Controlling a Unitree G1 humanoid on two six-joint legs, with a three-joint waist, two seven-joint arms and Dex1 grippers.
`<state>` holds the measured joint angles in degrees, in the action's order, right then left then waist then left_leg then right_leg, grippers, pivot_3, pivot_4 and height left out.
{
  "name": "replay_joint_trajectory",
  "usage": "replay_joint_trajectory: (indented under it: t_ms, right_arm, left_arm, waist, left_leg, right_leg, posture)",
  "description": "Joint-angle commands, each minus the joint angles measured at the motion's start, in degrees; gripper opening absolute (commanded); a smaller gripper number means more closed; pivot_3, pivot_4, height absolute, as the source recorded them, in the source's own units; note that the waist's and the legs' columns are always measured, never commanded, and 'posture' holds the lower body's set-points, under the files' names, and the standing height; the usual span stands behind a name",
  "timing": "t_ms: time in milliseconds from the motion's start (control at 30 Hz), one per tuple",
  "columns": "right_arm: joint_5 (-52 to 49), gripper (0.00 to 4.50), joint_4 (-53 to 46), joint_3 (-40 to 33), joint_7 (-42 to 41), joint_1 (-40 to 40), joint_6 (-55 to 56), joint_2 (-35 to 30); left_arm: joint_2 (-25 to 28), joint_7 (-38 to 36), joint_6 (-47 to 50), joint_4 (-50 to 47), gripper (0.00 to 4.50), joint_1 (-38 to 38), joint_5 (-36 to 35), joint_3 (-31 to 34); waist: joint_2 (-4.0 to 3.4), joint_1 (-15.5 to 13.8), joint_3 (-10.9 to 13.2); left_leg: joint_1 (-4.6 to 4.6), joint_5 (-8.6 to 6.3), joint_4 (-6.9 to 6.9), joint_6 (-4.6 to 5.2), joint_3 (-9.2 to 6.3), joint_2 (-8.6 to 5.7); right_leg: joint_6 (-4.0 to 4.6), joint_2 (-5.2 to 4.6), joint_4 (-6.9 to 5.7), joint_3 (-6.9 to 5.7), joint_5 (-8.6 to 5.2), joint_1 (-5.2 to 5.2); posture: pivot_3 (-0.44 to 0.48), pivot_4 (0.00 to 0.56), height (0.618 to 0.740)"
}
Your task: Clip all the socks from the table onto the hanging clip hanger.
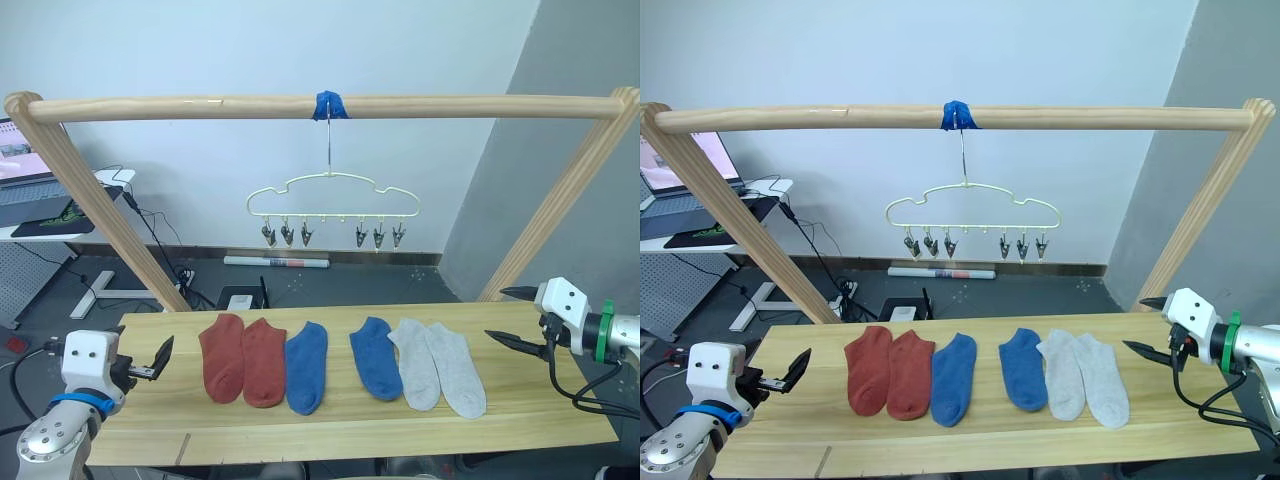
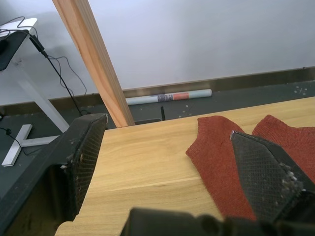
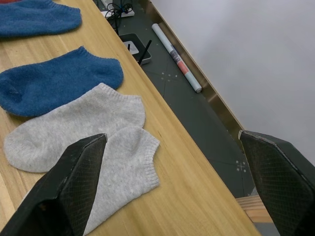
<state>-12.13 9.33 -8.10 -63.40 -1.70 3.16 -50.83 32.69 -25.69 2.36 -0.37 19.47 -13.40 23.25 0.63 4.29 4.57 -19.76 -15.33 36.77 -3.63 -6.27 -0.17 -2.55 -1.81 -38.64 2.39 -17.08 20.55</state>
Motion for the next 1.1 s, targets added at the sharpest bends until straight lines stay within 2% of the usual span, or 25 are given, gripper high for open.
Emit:
replay_joint_trajectory:
  t_ms: [33,167,233,500,600,700,900,1000,1100]
  right_arm:
    - [-0.17,4.50,-1.90,-0.72,0.34,-1.18,-0.07,-0.86]
    - [-0.11,4.50,-1.74,-0.59,0.27,-1.34,0.09,-0.72]
    - [-0.16,4.50,-1.57,-0.63,0.25,-1.21,0.25,-0.60]
    - [-0.41,4.50,-2.02,-0.83,0.44,-0.44,0.17,-0.35]
    - [-0.87,4.50,-2.95,-1.21,0.79,0.40,-0.02,-0.08]
    - [-1.77,4.50,-4.74,-1.70,1.43,1.53,-0.73,0.30]
    - [-4.35,4.50,-12.32,-2.72,3.10,4.10,-4.14,1.10]
    - [-7.80,4.50,-21.08,-3.06,4.66,4.85,-8.95,1.84]
    - [-9.79,4.50,-27.12,-3.00,5.91,4.90,-12.91,2.11]
  left_arm:
    - [0.69,0.77,-0.05,-2.23,4.47,-0.44,0.54,2.12]
    - [1.62,-0.11,1.24,-2.95,4.47,0.10,0.87,1.86]
    - [1.23,-3.46,-1.17,-4.40,4.47,0.10,-3.02,3.49]
    - [0.23,-3.88,-3.79,-3.73,4.47,-1.34,-4.68,6.13]
    - [-0.81,-1.02,-4.66,-5.00,4.47,-3.05,-1.73,4.37]
    - [-2.65,-0.50,-2.44,-8.28,4.47,-4.15,-2.88,2.51]
    - [-5.49,1.44,1.21,-13.31,4.47,-6.86,-3.63,0.43]
    - [-7.82,3.91,3.56,-16.19,4.47,-10.04,-4.28,-1.29]
    - [-9.26,5.20,4.79,-17.21,4.47,-12.23,-4.58,-1.80]
  waist:
    - [0.01,-0.01,0.00]
    - [0.01,-0.03,0.01]
    - [0.05,-0.02,0.03]
    - [0.08,-0.05,0.05]
    - [0.17,-0.04,0.13]
    - [0.26,0.00,0.30]
    - [0.47,0.18,1.65]
    - [0.44,0.47,2.77]
    - [0.58,0.68,3.96]
  left_leg:
    - [0.00,0.00,0.00,0.00,0.00,0.00]
    - [0.00,0.00,0.00,0.00,0.00,0.00]
    - [-0.01,0.00,0.00,0.00,0.00,0.00]
    - [-0.01,0.00,-0.01,0.00,0.03,0.01]
    - [-0.02,0.00,0.00,0.00,0.03,0.00]
    - [-0.01,0.00,0.00,0.00,0.03,0.01]
    - [-0.03,-0.01,0.00,-0.01,0.03,0.02]
    - [-0.06,-0.01,0.01,-0.01,0.05,0.02]
    - [-0.10,-0.01,0.06,-0.01,0.06,0.02]
  right_leg:
    - [0.00,0.00,0.00,0.00,0.00,0.00]
    - [0.00,0.00,0.00,0.00,0.00,0.00]
    - [0.00,0.00,0.00,0.00,0.00,0.01]
    - [0.00,0.00,0.01,0.02,0.00,0.03]
    - [0.00,0.00,0.01,0.03,0.00,0.03]
    - [0.00,0.00,0.01,0.04,0.00,0.02]
    - [-0.04,0.01,0.03,0.05,0.02,0.02]
    - [-0.06,0.00,0.03,0.10,0.03,0.01]
    - [-0.11,0.01,0.02,0.12,0.06,0.08]
  posture:
    - [-0.073,0.016,0.740]
    - [-0.073,0.015,0.740]
    - [-0.075,0.016,0.740]
    - [-0.085,0.023,0.740]
    - [-0.096,0.035,0.740]
    - [-0.106,0.046,0.740]
    - [-0.137,0.082,0.740]
    - [-0.176,0.122,0.740]
    - [-0.194,0.140,0.740]
